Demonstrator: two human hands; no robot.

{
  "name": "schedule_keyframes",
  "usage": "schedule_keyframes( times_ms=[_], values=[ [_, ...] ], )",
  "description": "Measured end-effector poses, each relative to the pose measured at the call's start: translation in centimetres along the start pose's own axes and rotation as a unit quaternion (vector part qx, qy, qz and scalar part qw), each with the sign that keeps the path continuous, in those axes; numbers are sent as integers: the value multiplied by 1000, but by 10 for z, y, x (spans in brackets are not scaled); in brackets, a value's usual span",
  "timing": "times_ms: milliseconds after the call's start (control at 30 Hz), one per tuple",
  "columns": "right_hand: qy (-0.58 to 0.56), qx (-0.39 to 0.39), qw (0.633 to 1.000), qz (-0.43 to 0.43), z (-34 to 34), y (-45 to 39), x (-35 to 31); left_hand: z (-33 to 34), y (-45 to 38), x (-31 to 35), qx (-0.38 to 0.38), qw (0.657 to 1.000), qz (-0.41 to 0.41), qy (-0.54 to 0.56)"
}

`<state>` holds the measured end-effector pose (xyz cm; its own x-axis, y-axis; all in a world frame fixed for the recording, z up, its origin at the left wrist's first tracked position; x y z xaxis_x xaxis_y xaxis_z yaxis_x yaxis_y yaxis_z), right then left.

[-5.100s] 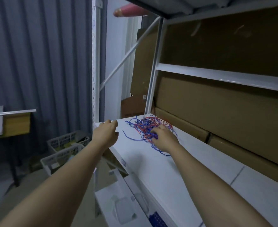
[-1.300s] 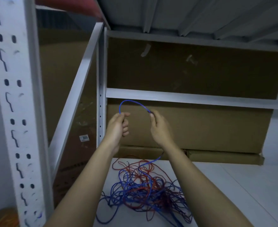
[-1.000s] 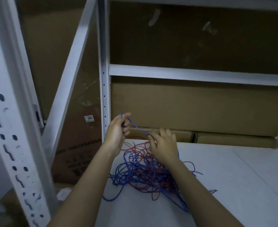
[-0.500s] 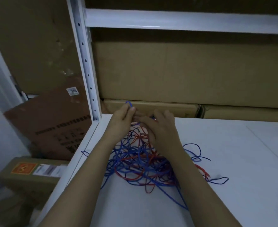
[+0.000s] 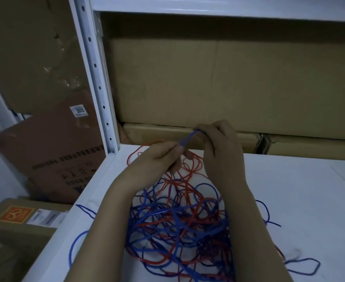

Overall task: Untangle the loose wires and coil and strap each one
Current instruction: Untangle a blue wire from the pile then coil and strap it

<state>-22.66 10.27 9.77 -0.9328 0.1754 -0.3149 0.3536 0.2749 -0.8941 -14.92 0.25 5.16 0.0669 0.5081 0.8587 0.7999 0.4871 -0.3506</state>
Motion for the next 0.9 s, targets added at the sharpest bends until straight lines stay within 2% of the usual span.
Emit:
schedule_keyframes(
  times_ms=[100, 200, 267, 367, 433, 500, 567, 633, 767, 900],
  values=[
    [-6, -30, 999, 42, 11, 4, 6, -2, 0, 2, 15, 999, -1, 41],
    [-26, -70, 988, 136, 21, 12, 17, -12, -3, 3, 73, 994, -7, 83],
    [-86, -107, 974, 182, 31, 16, 18, -20, -3, -3, 126, 980, -36, 149],
    [-220, -161, 926, 259, 42, 23, 9, -34, -4, -21, 213, 917, -104, 321],
    [-290, -205, 886, 299, 47, 29, -1, -41, -5, -25, 227, 863, -117, 436],
    [-305, -266, 863, 302, 51, 37, -11, -48, -7, -27, 230, 805, -122, 534],
    [-293, -303, 859, 291, 52, 42, -16, -54, -7, -29, 245, 775, -122, 570],
    [-255, -293, 879, 275, 52, 40, -13, -56, -7, -27, 257, 781, -116, 557],
    [-99, -202, 953, 200, 43, 29, -1, -53, -6, -16, 244, 831, -112, 486],
    [-4, -130, 981, 146, 30, 18, -1, -49, -3, -8, 221, 867, -138, 425]
  ],
)
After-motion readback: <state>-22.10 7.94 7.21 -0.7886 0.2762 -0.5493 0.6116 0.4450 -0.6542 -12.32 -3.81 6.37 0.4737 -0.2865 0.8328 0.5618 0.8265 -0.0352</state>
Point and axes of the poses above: each hand's wrist, its own y-axis away from the middle knuckle, its own z-axis out of the palm, x = y × z, the point moved 9 cm from there along -y, towards the middle knuckle, and after that the axes turned 11 degrees about x, right-handed, at the moved point
